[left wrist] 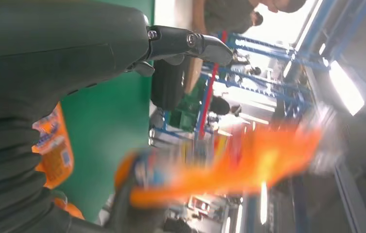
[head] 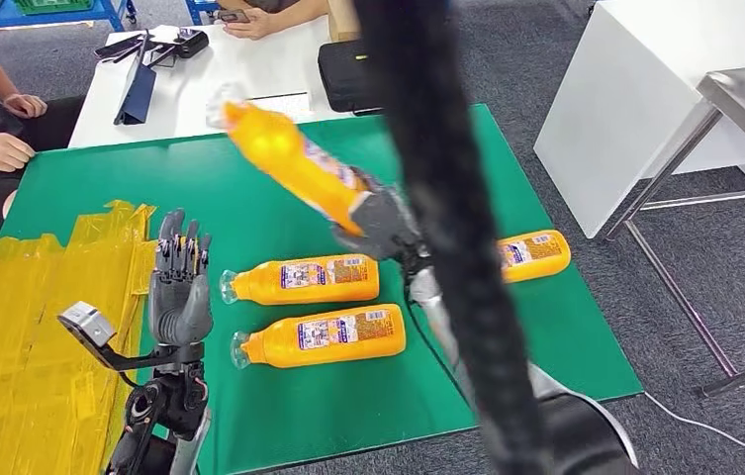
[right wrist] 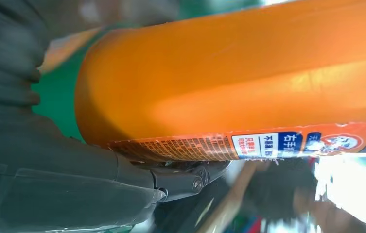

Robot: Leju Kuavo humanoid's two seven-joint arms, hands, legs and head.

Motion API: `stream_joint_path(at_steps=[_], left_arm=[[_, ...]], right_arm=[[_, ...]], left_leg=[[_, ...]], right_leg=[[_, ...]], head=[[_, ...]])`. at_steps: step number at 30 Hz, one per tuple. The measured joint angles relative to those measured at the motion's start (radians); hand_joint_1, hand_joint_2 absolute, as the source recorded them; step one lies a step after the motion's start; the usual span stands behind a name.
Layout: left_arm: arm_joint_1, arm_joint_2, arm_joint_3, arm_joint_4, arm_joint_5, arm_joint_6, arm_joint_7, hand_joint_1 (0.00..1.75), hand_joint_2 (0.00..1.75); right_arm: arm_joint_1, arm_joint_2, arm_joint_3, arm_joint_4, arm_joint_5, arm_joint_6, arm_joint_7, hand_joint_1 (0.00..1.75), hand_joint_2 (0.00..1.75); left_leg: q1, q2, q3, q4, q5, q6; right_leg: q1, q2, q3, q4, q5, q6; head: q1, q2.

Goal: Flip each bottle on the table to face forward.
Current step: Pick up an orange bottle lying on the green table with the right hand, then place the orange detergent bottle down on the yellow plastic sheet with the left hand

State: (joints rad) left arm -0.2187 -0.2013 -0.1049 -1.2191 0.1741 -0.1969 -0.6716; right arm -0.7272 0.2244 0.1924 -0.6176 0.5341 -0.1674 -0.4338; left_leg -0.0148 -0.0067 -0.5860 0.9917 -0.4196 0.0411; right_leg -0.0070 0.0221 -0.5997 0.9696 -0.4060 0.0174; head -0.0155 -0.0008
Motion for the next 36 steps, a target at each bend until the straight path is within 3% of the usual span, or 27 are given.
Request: stream_joint_path(at_steps=[3, 7, 11, 17, 24, 36], left_arm=[[-0.008, -0.006, -0.019, 0.005, 0.009, -0.001, 0.004, 0.00, 1.75], [-0.010, -0.008, -0.028, 0.006, 0.024, -0.003, 0.017, 0.00, 1.75], [-0.009, -0.007, -0.026, 0.006, 0.037, -0.005, 0.021, 0.00, 1.75], [0.007, 0.000, -0.012, 0.012, 0.053, -0.002, 0.012, 0.00, 1.75], [0.020, 0.014, 0.003, 0.029, 0.076, -0.003, 0.006, 0.00, 1.75], [0.024, 0.028, 0.021, 0.053, 0.084, 0.004, 0.006, 0.00, 1.75]], right_arm=[[-0.052, 0.066, 0.080, 0.067, -0.025, 0.006, 0.060, 1.75, 1.75], [-0.081, 0.108, 0.252, 0.093, -0.149, -0.002, 0.132, 1.75, 1.75], [-0.095, 0.122, 0.445, 0.103, -0.276, -0.020, 0.173, 1.75, 1.75], [-0.105, 0.120, 0.637, 0.125, -0.369, -0.028, 0.192, 1.75, 1.75], [-0.080, 0.120, 0.781, 0.156, -0.387, -0.030, 0.183, 1.75, 1.75], [-0.062, 0.122, 0.880, 0.184, -0.363, -0.029, 0.181, 1.75, 1.75]], left_leg=[[0.000, -0.002, -0.002, 0.000, 0.000, 0.000], [0.000, -0.002, -0.005, 0.000, 0.000, -0.001], [0.000, -0.004, -0.006, 0.000, 0.000, -0.001], [-0.001, -0.004, -0.006, 0.000, 0.000, 0.000], [0.000, -0.003, -0.007, 0.000, 0.000, -0.001], [0.000, -0.003, -0.008, 0.000, 0.001, -0.001]], right_leg=[[0.000, -0.001, -0.002, 0.000, 0.000, 0.000], [0.000, -0.002, -0.004, 0.000, 0.000, 0.000], [0.000, -0.004, -0.004, 0.000, 0.000, 0.000], [0.000, -0.004, -0.005, 0.000, 0.000, 0.000], [0.000, -0.004, -0.006, 0.000, 0.000, 0.000], [0.000, -0.004, -0.008, 0.000, 0.000, 0.000]], head=[[0.000, 0.000], [0.001, 0.000], [0.001, 0.000], [0.000, 0.000], [0.000, 0.000], [0.001, 0.000]])
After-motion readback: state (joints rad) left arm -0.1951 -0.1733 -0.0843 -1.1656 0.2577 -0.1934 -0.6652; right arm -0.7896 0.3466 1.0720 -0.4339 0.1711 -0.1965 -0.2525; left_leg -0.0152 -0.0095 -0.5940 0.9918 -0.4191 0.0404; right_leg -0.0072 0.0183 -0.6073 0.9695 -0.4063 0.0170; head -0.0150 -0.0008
